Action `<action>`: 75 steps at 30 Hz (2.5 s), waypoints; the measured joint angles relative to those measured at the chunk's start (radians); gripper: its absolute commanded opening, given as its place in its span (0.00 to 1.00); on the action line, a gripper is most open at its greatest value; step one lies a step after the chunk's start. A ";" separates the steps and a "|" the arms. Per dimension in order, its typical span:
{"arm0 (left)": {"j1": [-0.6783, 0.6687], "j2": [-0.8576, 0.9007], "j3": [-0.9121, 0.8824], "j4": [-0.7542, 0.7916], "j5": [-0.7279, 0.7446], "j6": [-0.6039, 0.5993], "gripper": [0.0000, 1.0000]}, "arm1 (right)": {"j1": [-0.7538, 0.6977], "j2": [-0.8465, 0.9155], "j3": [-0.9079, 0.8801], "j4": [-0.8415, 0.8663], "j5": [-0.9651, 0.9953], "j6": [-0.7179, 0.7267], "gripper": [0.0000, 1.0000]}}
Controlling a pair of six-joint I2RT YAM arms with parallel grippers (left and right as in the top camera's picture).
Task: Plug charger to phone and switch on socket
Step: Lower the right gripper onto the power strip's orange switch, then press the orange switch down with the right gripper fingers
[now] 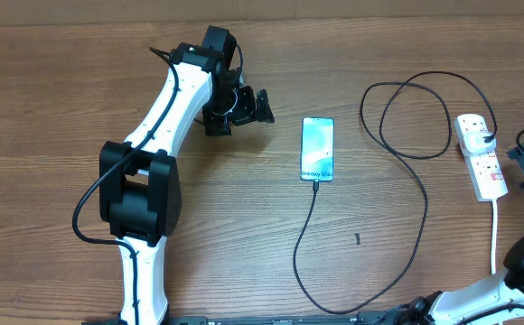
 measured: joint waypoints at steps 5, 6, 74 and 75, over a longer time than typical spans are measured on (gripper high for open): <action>0.000 0.000 0.000 0.000 0.000 0.000 1.00 | 0.041 0.001 0.000 0.016 0.001 -0.031 1.00; 0.000 0.000 0.000 0.000 0.000 0.000 1.00 | 0.043 0.001 0.000 0.018 0.000 -0.034 1.00; 0.000 0.000 0.000 0.000 0.000 0.000 1.00 | 0.038 0.079 0.009 -0.026 -0.106 -0.096 1.00; 0.000 0.000 0.000 0.000 0.000 0.000 1.00 | 0.038 0.079 0.009 -0.026 -0.107 -0.096 1.00</action>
